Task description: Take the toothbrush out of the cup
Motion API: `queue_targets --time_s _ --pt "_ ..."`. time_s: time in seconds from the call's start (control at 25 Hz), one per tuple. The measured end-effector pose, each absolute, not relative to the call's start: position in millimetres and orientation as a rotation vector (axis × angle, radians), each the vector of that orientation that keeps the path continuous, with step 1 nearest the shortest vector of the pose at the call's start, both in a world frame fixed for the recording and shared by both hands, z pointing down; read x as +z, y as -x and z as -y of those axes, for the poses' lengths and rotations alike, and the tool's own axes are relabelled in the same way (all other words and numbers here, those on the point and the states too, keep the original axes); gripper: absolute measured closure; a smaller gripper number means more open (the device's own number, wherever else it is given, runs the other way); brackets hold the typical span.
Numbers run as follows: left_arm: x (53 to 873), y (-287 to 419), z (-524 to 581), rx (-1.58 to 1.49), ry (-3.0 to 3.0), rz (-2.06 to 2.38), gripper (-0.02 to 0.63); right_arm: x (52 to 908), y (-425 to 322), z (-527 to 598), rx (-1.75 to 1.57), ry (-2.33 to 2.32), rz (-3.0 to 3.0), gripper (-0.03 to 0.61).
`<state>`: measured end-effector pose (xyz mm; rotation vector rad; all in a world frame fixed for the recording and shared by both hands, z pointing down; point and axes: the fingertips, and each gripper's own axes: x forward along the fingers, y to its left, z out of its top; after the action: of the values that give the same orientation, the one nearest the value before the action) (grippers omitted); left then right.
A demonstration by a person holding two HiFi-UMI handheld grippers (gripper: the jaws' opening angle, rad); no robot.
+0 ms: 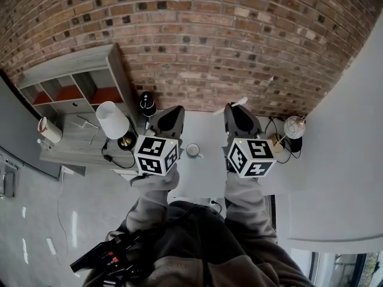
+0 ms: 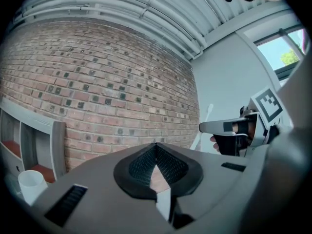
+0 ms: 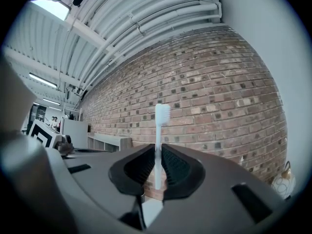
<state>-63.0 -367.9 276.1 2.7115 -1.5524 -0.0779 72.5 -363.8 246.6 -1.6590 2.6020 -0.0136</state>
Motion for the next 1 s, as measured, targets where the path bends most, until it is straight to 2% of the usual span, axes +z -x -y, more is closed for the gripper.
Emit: queue_targets --time_s 1.0 --pt "276.4 54.6 378.6 -0.073 -2.703 1.574 0.611 245.6 -85.7 368.3 0.031 1.654 -2.606 0.532"
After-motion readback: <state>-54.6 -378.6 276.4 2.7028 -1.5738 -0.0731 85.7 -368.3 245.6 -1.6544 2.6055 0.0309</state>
